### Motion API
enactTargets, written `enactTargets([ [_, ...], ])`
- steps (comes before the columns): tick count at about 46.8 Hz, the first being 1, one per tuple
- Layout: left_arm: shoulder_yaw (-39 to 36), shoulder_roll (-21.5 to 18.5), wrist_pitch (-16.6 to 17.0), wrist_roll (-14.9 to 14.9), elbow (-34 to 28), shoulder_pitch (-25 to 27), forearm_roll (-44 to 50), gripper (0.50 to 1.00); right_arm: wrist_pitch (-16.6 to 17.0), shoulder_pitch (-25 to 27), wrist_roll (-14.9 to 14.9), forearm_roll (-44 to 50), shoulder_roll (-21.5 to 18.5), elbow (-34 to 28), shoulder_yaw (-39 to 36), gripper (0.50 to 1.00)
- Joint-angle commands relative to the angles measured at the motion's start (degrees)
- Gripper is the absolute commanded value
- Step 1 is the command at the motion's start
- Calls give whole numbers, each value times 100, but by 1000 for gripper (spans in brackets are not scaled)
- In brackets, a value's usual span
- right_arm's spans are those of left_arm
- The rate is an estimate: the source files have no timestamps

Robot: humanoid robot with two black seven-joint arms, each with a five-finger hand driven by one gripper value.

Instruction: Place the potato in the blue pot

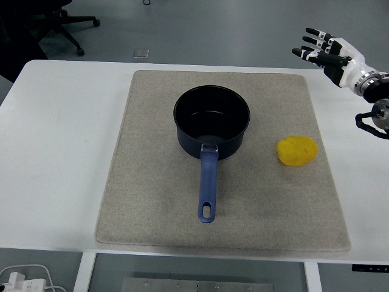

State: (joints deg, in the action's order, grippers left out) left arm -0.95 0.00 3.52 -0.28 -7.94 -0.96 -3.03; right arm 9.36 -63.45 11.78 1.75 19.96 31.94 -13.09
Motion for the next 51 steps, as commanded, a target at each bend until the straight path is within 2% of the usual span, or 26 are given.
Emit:
enactTargets([
  [1, 7, 0, 0, -7, 11, -1, -5, 996, -5, 8, 0, 0, -27, -4, 0, 926],
  [31, 34, 0, 9, -7, 11, -1, 4, 996, -5, 17, 0, 0, -54, 5, 17, 926],
  [51, 42, 0, 9, -7, 11, -1, 4, 996, 110, 34, 26, 97, -36, 75, 114, 928],
])
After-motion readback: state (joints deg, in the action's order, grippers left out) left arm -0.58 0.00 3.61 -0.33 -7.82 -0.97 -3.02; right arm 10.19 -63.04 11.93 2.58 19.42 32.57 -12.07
